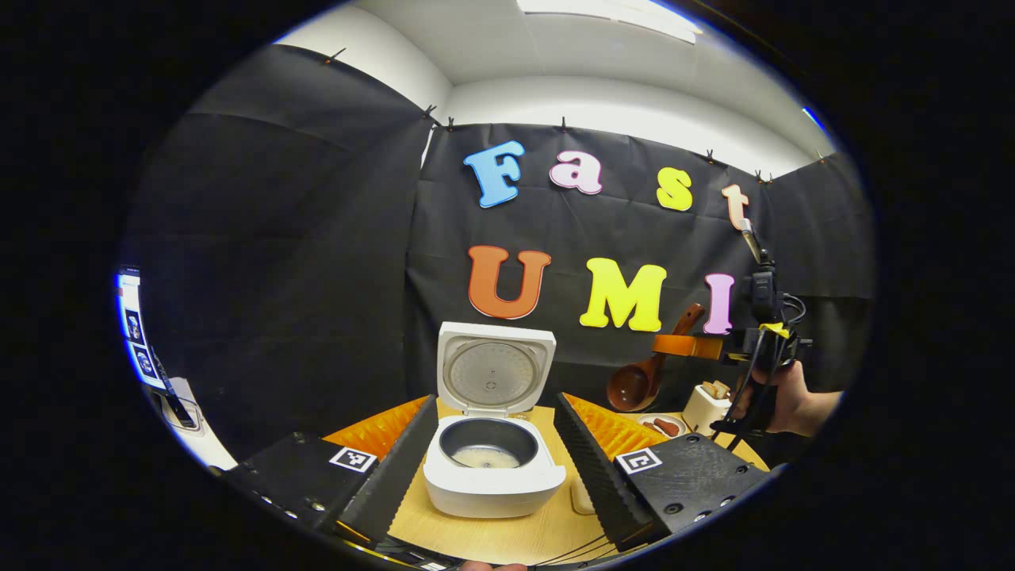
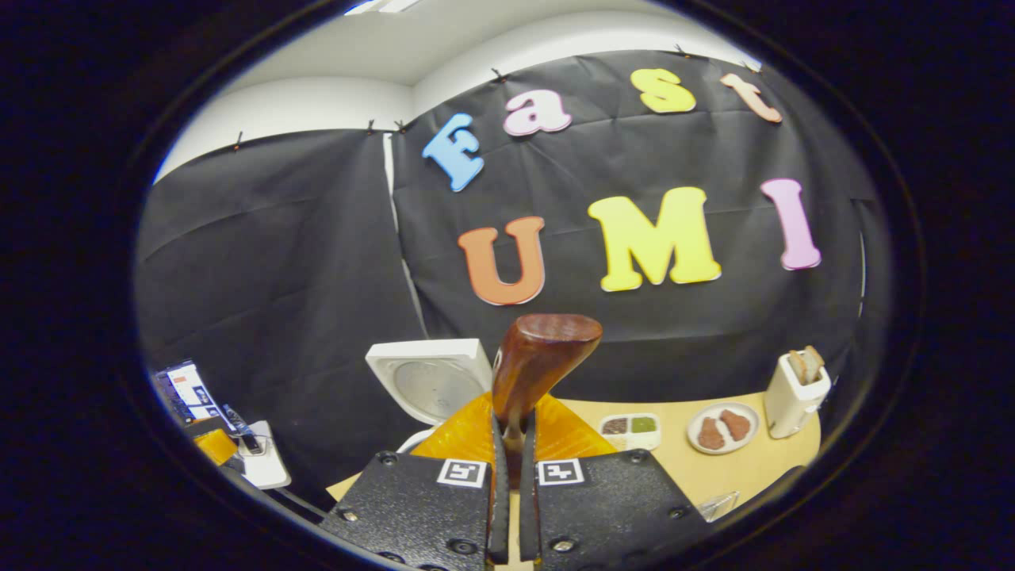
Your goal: Close the left gripper, press the button to open the rice cooker; take a wooden spoon from the chopstick holder with the right hand, scoop a spoonful of rice and pour it into the rice cooker, then put the wooden spoon back into the chopstick holder.
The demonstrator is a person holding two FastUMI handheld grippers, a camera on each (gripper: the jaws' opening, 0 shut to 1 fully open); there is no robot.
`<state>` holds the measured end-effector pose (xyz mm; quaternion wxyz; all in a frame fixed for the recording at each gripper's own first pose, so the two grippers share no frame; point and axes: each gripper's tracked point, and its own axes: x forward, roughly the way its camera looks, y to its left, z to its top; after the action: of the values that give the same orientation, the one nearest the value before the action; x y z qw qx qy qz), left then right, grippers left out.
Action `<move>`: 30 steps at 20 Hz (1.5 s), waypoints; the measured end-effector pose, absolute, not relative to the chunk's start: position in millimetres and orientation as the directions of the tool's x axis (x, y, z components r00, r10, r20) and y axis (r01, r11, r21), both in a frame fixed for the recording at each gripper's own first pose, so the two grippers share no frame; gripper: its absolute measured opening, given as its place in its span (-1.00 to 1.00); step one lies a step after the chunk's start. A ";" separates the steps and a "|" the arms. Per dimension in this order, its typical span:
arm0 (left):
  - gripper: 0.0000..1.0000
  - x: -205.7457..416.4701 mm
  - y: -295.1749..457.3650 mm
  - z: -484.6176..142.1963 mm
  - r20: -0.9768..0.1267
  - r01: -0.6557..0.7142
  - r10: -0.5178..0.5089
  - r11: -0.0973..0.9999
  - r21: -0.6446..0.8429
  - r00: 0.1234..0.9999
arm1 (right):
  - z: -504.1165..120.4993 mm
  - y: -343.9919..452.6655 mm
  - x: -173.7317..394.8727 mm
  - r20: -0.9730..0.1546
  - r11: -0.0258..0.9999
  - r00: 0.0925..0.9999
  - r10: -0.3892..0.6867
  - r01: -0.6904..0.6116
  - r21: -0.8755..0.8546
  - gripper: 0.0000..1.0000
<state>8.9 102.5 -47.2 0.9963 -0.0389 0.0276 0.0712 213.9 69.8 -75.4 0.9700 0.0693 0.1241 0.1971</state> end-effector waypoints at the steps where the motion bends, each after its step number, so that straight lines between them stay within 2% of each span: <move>1: 0.89 14.8 97.4 -47.3 -0.059 -0.127 0.122 0.989 -0.079 0.991 | -75.6 45.4 209.0 -0.217 0.929 0.908 0.359 -0.325 0.178 -0.80; 7: 0.89 34.0 82.3 -53.4 -0.067 -0.058 0.053 0.996 -0.074 0.996 | -92.9 -87.6 166.8 -0.259 0.980 0.958 0.126 -0.080 0.182 -0.79; 8: 0.89 36.5 81.5 -52.2 -0.064 -0.056 0.051 0.996 -0.070 0.997 | -98.8 -107.1 161.7 -0.270 0.982 0.958 0.091 -0.041 0.185 -0.74; 9: 0.89 40.0 80.7 -52.9 -0.063 -0.056 0.051 0.996 -0.069 0.997 | -105.8 -125.5 156.7 -0.283 0.982 0.957 0.059 -0.005 0.187 -0.80; 12: 0.89 46.0 74.7 -54.6 -0.072 -0.055 0.049 0.995 -0.082 0.996 | -133.4 -163.4 151.4 -0.332 0.980 0.943 -0.004 0.070 0.185 -0.79; 22: 0.88 63.2 65.6 -60.1 -0.132 -0.101 0.093 0.993 -0.054 0.987 | -265.8 -193.4 198.9 -0.475 0.987 0.880 0.018 0.060 0.149 -0.79; 30: 0.89 80.3 62.0 -68.9 -0.189 -0.140 0.130 0.989 -0.040 0.973 | -339.0 -199.3 232.6 -0.540 0.992 0.841 0.043 0.031 0.126 -0.79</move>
<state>80.3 62.0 -68.9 0.9930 -0.0267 0.0932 0.0682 232.6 -199.3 -339.0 0.9571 0.0649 0.2823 0.0032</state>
